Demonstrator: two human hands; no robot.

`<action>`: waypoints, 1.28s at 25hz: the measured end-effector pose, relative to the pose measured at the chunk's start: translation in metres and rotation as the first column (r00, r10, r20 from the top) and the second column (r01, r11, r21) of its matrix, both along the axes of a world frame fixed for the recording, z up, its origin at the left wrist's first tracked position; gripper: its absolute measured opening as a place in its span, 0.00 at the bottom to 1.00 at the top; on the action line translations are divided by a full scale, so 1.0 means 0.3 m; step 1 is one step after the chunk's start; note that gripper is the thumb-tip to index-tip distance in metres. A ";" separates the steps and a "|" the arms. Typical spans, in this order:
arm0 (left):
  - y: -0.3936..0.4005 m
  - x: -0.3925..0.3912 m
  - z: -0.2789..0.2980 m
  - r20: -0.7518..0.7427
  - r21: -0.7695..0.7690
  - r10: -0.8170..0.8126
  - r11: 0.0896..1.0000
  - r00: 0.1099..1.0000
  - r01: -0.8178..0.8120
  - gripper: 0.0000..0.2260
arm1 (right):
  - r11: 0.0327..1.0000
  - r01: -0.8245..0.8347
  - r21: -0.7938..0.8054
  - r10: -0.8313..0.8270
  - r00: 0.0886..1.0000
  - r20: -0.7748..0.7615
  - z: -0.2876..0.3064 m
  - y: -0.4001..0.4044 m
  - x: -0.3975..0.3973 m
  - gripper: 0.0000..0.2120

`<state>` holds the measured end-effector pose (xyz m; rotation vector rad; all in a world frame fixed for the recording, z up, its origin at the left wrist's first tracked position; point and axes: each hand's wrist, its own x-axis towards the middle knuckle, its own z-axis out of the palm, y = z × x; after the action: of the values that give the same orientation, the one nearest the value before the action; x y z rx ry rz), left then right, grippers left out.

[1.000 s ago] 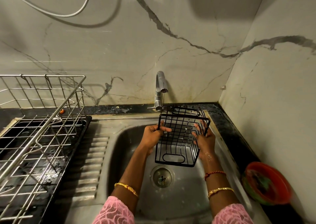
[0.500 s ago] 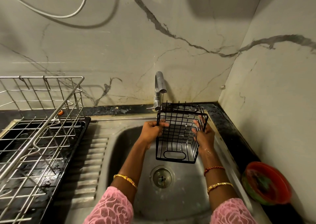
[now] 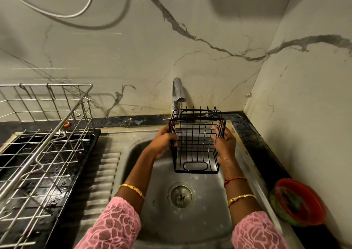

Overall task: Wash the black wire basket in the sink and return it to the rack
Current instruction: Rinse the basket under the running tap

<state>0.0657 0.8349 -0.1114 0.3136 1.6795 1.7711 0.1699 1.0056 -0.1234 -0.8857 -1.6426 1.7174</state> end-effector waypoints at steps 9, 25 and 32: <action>-0.123 0.071 -0.020 -0.206 -0.086 -0.048 0.996 0.977 0.031 0.30 | 0.994 -0.110 -0.002 0.110 0.994 -0.010 0.001 -0.067 -0.060 0.26; -0.157 0.126 -0.039 -0.237 -0.128 0.219 0.959 0.946 -0.254 0.27 | 0.959 -0.264 -0.105 0.273 0.958 0.091 -0.014 -0.109 -0.114 0.27; -0.137 0.135 -0.033 -0.167 -0.189 0.296 0.927 0.940 -0.325 0.22 | 0.953 -0.251 -0.168 0.267 0.960 0.085 -0.007 -0.132 -0.119 0.23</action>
<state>0.1062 0.7938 -0.1214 0.0727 2.0946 1.7995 0.1341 0.9659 -0.1254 -0.8783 -1.7789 2.0321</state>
